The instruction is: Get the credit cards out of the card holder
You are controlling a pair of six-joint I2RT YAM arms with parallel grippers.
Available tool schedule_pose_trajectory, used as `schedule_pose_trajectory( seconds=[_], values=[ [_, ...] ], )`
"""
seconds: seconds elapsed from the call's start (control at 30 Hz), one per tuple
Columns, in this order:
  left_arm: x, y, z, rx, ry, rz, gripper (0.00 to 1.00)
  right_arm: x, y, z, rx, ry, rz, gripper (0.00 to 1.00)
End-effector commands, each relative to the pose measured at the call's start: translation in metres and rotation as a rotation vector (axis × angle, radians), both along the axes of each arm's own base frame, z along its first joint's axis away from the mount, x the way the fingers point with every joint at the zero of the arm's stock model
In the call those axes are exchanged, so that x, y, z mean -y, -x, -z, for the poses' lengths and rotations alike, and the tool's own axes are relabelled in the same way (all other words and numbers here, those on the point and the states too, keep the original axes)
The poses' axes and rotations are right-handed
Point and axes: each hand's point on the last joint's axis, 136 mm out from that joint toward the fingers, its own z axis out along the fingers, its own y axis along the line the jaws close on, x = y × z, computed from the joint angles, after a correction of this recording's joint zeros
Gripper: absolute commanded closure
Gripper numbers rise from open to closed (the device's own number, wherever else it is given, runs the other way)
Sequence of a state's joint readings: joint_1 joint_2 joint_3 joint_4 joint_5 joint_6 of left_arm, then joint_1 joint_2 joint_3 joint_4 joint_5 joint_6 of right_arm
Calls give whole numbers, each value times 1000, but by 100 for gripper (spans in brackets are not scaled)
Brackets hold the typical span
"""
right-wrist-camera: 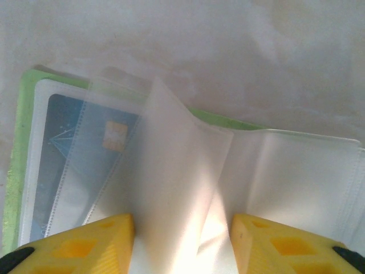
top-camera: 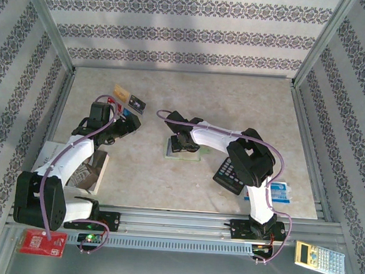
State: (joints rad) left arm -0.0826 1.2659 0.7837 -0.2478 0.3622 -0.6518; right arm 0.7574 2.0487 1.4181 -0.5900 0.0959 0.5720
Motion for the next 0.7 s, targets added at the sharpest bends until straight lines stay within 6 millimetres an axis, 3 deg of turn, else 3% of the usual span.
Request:
schedule_pose_trajectory(
  seconds=[0.0,0.23,0.5,0.67],
  values=[
    [6,-1,6,-13,54,16,4,33,22,45,-114,104,22,54],
    [35,0,12,-49,154,83,18,35,21,44,-110,59,43,62],
    [92,6,34,-111,214,212,39,39,21,47,-113,42,55,69],
    [134,15,56,-177,230,289,44,38,21,46,-112,23,56,69]
  ],
)
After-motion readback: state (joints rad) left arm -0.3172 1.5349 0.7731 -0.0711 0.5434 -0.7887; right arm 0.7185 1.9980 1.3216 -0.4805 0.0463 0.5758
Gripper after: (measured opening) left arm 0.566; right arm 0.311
